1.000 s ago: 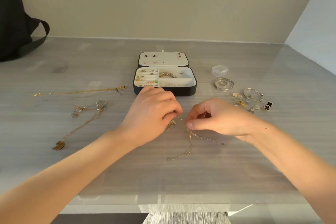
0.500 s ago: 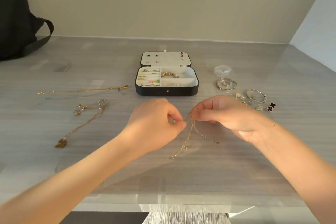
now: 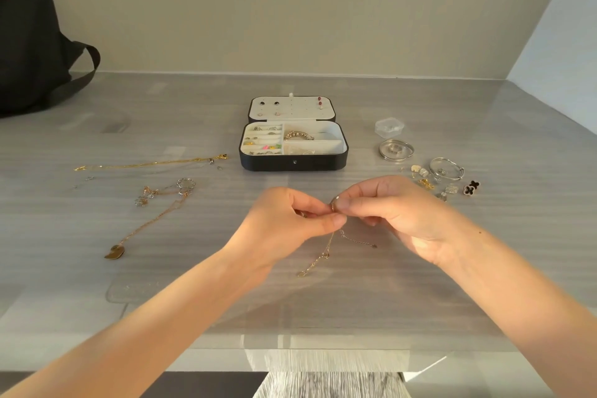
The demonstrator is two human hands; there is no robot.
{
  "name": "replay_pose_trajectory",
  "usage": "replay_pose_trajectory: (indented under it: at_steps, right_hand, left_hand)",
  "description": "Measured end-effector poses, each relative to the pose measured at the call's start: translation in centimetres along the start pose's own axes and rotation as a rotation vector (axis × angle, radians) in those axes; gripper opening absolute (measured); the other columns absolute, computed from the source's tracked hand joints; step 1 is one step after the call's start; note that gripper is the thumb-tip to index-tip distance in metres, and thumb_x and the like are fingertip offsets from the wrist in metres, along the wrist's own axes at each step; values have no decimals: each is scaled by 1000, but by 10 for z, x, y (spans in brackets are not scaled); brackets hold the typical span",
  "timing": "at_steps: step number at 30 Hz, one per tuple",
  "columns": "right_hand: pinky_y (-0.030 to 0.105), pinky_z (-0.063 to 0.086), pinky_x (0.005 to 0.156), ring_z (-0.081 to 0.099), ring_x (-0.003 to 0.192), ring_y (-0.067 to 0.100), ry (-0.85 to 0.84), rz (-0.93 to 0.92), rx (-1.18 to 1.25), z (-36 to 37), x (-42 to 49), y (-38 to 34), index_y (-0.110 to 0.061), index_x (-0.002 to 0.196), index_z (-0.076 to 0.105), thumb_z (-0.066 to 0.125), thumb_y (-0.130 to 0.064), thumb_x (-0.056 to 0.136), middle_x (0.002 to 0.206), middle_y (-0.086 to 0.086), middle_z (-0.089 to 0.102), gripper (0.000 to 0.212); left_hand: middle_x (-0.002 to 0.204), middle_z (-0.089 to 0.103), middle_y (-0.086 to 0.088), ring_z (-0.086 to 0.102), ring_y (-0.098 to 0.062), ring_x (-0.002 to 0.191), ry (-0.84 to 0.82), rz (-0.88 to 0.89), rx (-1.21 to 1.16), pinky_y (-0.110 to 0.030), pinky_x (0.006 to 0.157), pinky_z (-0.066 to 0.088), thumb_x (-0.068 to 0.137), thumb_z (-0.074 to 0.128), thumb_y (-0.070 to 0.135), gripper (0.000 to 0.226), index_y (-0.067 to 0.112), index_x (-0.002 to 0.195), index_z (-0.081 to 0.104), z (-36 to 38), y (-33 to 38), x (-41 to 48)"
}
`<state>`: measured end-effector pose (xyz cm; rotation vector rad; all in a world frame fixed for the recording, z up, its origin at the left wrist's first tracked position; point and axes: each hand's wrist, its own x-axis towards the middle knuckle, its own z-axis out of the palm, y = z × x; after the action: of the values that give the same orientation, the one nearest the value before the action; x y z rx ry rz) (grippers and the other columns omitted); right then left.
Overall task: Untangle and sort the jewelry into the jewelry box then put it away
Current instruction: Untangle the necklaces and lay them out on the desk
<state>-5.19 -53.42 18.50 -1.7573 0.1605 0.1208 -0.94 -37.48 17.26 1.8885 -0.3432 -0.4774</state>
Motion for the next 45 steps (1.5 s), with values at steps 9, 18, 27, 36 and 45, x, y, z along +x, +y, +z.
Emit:
replay_pose_trajectory:
  at_steps: [9,18,27,36,45]
  right_hand:
    - [21,39,61,51,62,9,25,-3,53,-3,-4,2,-11,68,68,63,-4,80,61,-4,63,14]
    - [16,46,56,58,62,8,0,-14,209,-6,-9,11,-3,72,62,52,8,85,68,4,69,19]
    - [21,52,63,62,72,14,20,-94,322,-9,-12,13,-6,69,68,62,-11,66,80,11,71,9]
    - [34,58,75,70,80,27,0,-92,586,-10,-18,8,-12,69,64,61,-13,70,85,21,71,4]
    - [37,58,72,62,57,22,80,-35,648,-8,-20,1,-7,74,54,54,-7,74,56,8,58,0]
  left_hand:
    - [80,71,8,55,15,65,16,-44,-94,5,52,34,73,76,25,10,18,80,74,-6,3,-1]
    - [76,68,6,58,-4,76,-4,-80,-134,-16,76,41,77,71,21,6,16,80,72,-10,4,-3]
    - [86,74,-3,69,-11,83,-79,37,-201,-24,80,51,93,50,7,10,5,89,58,-10,3,-7]
    - [91,71,-17,70,-25,88,-133,0,-375,-34,82,56,99,39,9,13,6,89,46,-8,4,-12]
    - [96,69,-24,69,-31,92,-113,-61,-625,-34,80,57,98,35,2,22,6,77,42,-11,1,-11]
